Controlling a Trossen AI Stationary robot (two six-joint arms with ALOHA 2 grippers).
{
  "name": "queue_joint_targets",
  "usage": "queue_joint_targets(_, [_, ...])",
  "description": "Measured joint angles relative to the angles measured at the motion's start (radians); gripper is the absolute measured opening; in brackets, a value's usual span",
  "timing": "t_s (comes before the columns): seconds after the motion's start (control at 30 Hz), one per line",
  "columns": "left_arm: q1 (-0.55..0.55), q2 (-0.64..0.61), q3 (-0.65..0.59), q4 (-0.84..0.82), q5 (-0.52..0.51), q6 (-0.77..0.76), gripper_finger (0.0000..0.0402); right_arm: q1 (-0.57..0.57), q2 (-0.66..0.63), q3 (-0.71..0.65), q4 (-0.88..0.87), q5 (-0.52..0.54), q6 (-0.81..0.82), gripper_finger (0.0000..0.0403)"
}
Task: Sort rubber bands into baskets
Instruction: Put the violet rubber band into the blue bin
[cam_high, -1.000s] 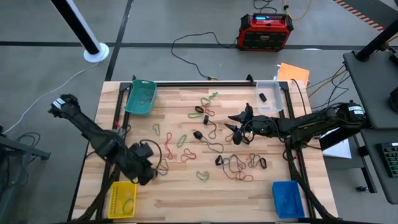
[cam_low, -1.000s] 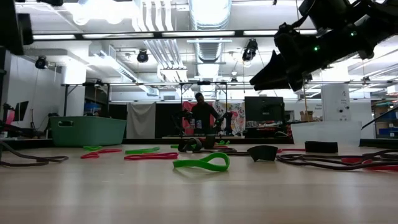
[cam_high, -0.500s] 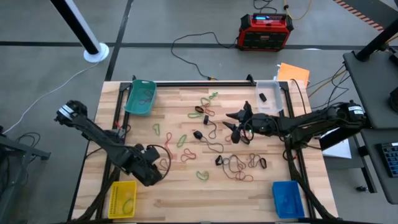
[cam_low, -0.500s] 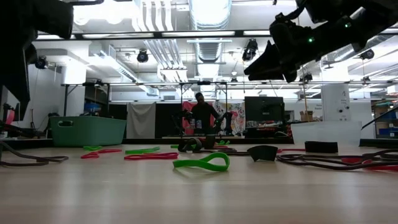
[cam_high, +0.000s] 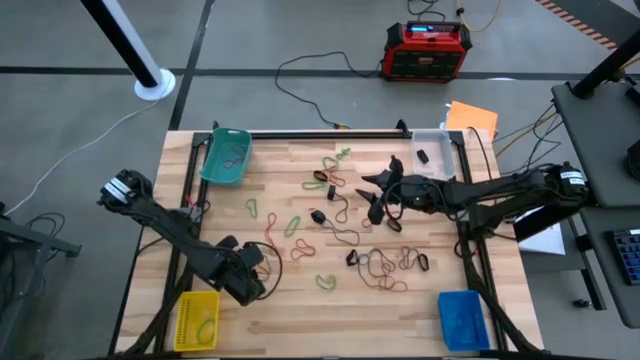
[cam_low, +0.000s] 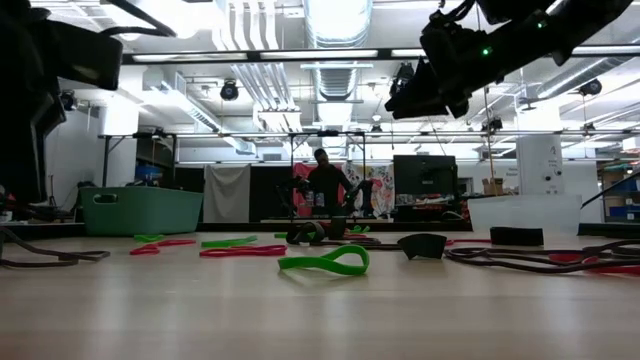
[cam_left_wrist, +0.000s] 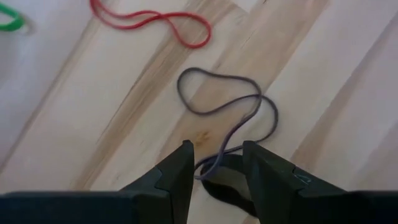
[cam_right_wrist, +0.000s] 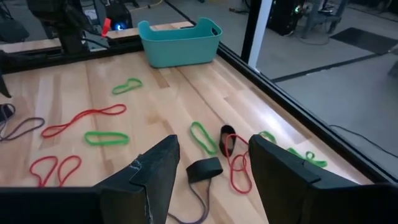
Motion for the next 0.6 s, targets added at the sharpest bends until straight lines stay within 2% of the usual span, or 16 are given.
queue_joint_targets(0.2, [0.009,0.009,0.000,0.037,-0.013,0.033,0.0149,-0.014,0.000,-0.001,-0.056,-0.003,0.012,0.0189])
queue_joint_targets(0.33, [0.011,0.007,0.000,0.035,-0.013,0.058,0.0173,-0.032,0.000,-0.001,-0.074,-0.069,0.027,0.0189])
queue_joint_targets(0.47, [0.011,0.007,0.000,0.038,-0.013,0.167,0.0188,-0.033,-0.012,-0.001,-0.135,-0.078,-0.008,0.0189])
queue_joint_targets(0.6, [0.011,0.006,-0.001,0.038,-0.014,0.302,0.0189,-0.033,-0.059,0.018,-0.294,-0.078,0.006,0.0189])
